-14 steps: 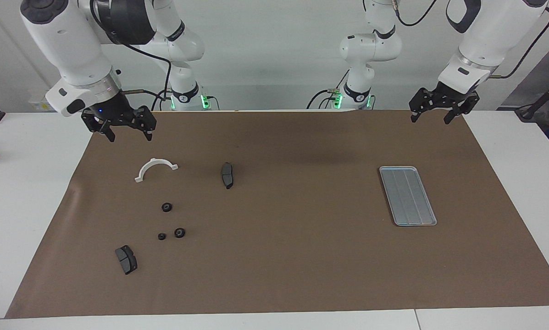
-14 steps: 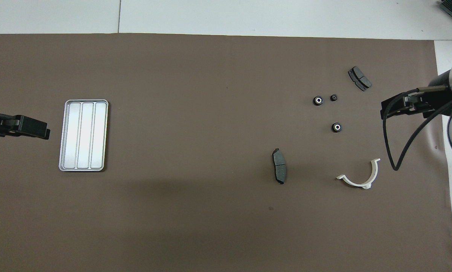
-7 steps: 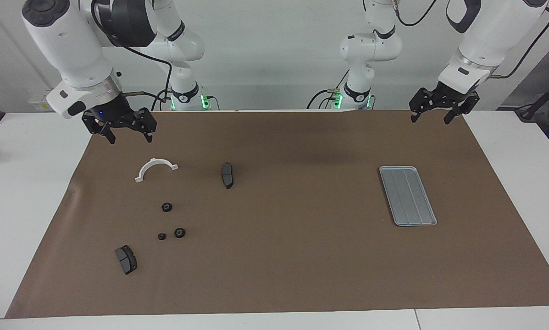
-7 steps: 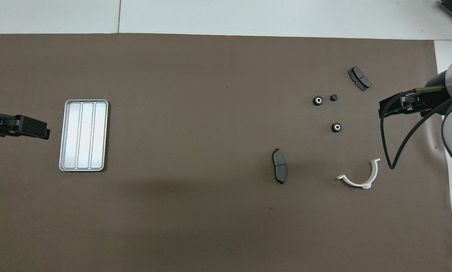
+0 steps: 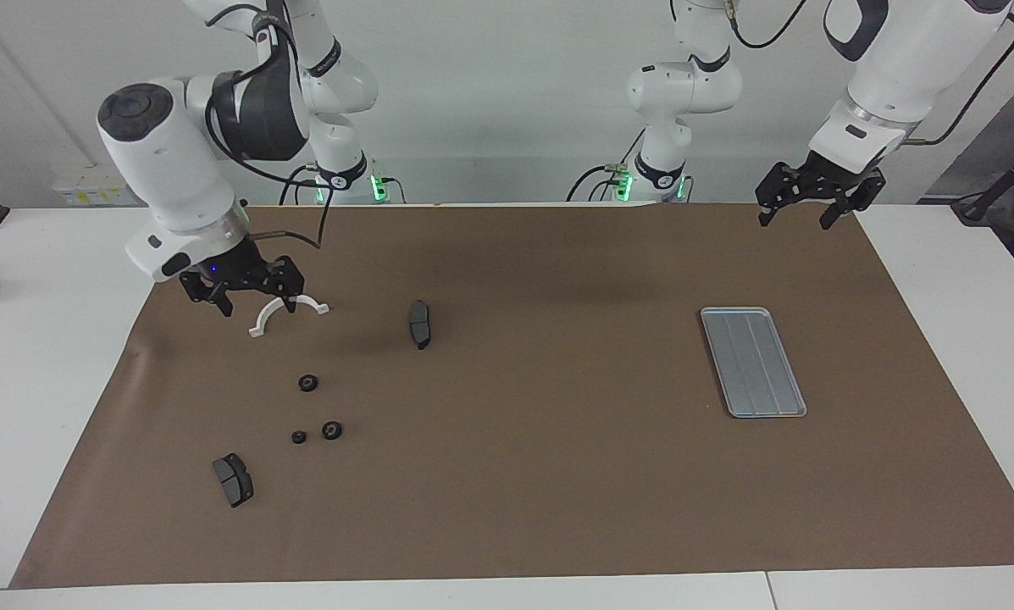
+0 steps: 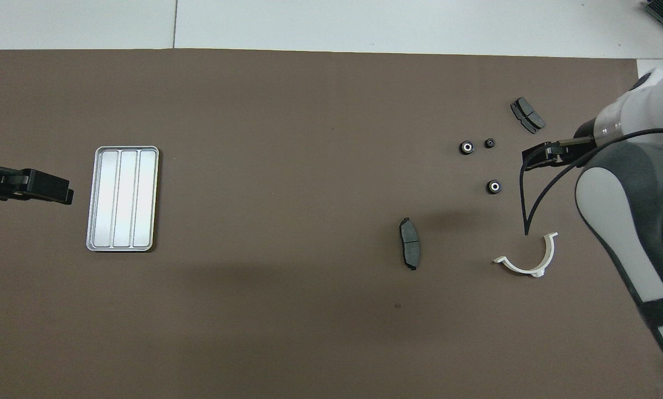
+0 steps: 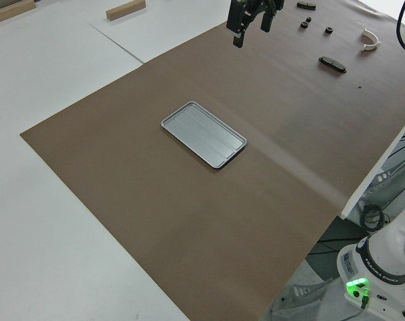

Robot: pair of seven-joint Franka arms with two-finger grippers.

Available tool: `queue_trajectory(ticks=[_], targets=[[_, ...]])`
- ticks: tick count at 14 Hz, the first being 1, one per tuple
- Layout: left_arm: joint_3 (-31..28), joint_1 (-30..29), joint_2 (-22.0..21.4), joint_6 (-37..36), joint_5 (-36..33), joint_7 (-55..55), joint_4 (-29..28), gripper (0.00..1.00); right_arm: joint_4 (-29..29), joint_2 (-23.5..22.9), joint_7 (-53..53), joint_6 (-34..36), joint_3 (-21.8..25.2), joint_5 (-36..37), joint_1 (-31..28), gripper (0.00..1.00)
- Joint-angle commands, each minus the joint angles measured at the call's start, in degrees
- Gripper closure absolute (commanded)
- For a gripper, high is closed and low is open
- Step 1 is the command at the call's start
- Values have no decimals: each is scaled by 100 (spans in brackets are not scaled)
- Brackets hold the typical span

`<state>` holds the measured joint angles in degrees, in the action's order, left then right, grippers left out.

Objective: Pick bearing gear from pile to tray
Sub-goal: 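Reach the right gripper down to a small black bearing gear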

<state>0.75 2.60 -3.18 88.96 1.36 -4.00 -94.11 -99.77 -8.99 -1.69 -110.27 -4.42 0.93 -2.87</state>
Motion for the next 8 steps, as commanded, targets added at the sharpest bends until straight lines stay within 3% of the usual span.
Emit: queue_trajectory(ticks=[1,8], targets=[[30,-75,-42,-72,39,-13,-37,0,-25,-576,-289,-747,-42,-93,-126,0],[30,-75,-42,-72,39,-13,-37,0,-78,-1543,-455,-2171,-42,-84,-117,0]])
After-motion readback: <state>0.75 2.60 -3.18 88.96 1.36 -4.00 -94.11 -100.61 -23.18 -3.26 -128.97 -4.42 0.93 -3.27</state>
